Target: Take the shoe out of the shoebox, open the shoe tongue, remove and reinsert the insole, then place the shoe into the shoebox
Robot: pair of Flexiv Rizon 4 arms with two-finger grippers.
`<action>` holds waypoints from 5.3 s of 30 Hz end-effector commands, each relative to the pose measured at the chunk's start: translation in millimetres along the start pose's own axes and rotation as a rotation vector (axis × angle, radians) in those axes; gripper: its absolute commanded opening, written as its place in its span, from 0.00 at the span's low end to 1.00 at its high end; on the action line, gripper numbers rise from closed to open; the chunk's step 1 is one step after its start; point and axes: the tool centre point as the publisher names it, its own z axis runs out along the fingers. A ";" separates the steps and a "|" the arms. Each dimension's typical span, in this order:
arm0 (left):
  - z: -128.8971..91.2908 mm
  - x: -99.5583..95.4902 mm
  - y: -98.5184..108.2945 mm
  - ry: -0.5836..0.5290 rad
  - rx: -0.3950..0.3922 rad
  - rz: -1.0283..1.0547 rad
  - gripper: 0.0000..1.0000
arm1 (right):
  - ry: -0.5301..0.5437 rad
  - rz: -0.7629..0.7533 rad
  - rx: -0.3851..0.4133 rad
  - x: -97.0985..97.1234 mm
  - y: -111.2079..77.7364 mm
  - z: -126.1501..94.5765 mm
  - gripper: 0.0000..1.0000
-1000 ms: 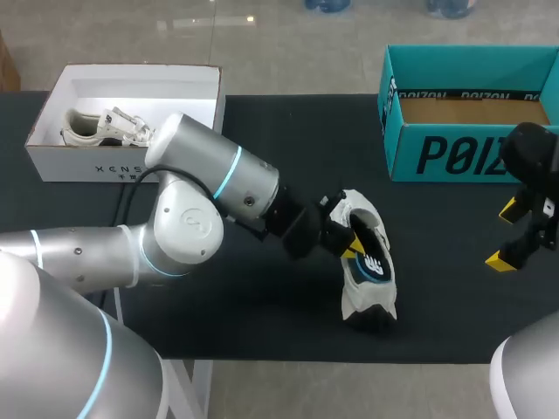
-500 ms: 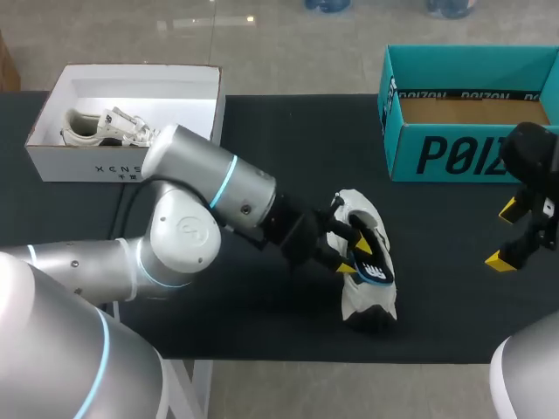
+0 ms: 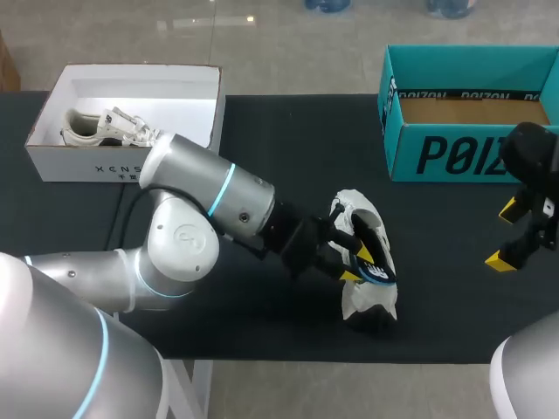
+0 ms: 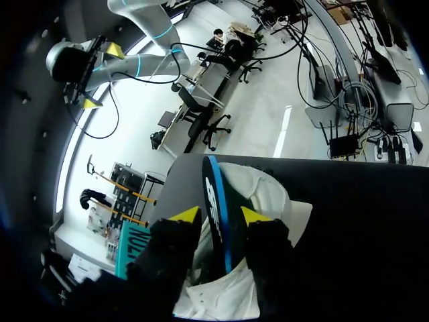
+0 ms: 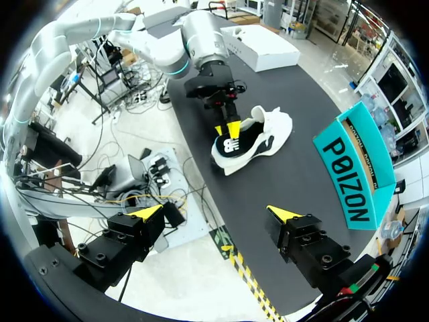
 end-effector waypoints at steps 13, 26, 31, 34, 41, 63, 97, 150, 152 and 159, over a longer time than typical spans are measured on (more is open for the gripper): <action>9.0 -7.1 4.5 0.030 -0.015 0.047 0.00 | 0.006 0.001 0.009 -2.4 3.8 -0.3 1.00; 0.5 -5.1 39.9 0.083 -0.124 0.092 0.00 | 0.006 0.001 0.009 -2.4 3.8 -0.3 1.00; 9.5 13.7 32.0 0.128 -0.093 0.076 0.00 | 0.006 0.001 0.009 -2.4 3.8 -0.3 1.00; 8.5 15.8 28.9 0.137 -0.088 0.072 0.17 | 0.006 0.001 0.009 -2.4 3.8 -0.3 1.00; -10.4 -4.4 29.8 0.083 -0.108 0.084 1.00 | 0.006 0.001 0.009 -2.4 3.8 -0.3 1.00; -39.9 -25.0 -10.8 0.464 -0.271 -0.053 1.00 | 0.006 0.001 0.009 -2.4 3.8 -0.3 1.00; -14.7 -10.0 4.9 0.622 -0.437 0.081 0.00 | 0.006 0.001 0.009 -2.4 3.8 -0.3 1.00; 47.2 51.2 36.1 0.980 -0.393 0.106 0.00 | 0.006 0.001 0.009 -2.4 3.8 -0.3 1.00; 49.9 57.3 38.7 0.966 -0.388 0.107 0.00 | 0.006 0.001 0.009 -2.4 3.8 -0.3 1.00; 41.3 57.0 40.3 0.954 -0.416 0.125 0.00 | 0.006 0.001 0.009 -2.4 3.8 -0.3 1.00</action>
